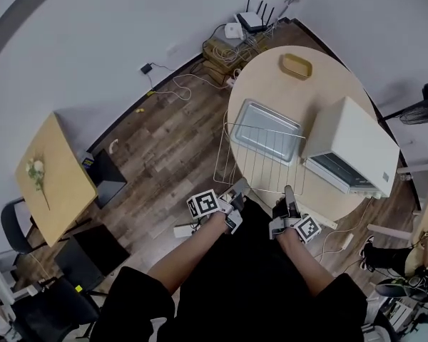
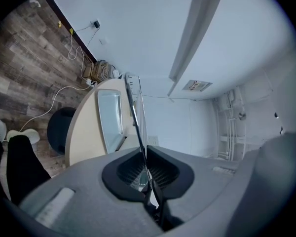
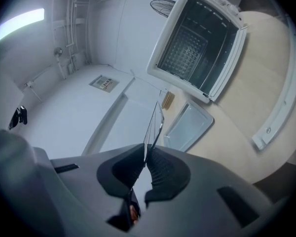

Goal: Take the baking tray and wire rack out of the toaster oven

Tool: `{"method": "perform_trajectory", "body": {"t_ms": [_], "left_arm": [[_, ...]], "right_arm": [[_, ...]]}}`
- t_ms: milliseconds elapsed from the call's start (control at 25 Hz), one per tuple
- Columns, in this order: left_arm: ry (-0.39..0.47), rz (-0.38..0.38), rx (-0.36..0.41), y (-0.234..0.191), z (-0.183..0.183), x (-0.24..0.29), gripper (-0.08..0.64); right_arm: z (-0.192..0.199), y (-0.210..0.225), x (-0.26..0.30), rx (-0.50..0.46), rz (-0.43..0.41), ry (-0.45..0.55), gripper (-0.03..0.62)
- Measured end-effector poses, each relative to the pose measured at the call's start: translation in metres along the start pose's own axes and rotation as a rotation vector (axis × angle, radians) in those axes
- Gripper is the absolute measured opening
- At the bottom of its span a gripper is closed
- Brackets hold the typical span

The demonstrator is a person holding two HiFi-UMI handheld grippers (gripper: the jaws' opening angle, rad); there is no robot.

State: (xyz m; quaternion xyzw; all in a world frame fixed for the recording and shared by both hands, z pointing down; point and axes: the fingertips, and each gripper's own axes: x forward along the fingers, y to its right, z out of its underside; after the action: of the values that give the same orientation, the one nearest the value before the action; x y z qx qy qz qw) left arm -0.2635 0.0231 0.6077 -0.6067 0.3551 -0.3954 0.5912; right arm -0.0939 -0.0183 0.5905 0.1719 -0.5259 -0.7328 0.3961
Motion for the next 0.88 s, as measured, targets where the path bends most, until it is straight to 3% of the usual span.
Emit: {"method": "perform_trajectory", "body": {"t_ms": [280, 480, 880], "left_arm": [[-0.055, -0.054, 0.025, -0.009, -0.039, 0.048, 0.025], [-0.131, -0.116, 0.067, -0.024, -0.064, 0.089, 0.026], [-0.243, -0.255, 0.093, -0.075, -0.08, 0.144, 0.026]], "right_arm": [[-0.015, 0.024, 0.044, 0.038, 0.057, 0.06, 0.017], [-0.032, 0.028, 0.083, 0.048, 0.024, 0.083, 0.017], [-0.042, 0.085, 0.124, 0.124, 0.066, 0.08, 0.023]]}}
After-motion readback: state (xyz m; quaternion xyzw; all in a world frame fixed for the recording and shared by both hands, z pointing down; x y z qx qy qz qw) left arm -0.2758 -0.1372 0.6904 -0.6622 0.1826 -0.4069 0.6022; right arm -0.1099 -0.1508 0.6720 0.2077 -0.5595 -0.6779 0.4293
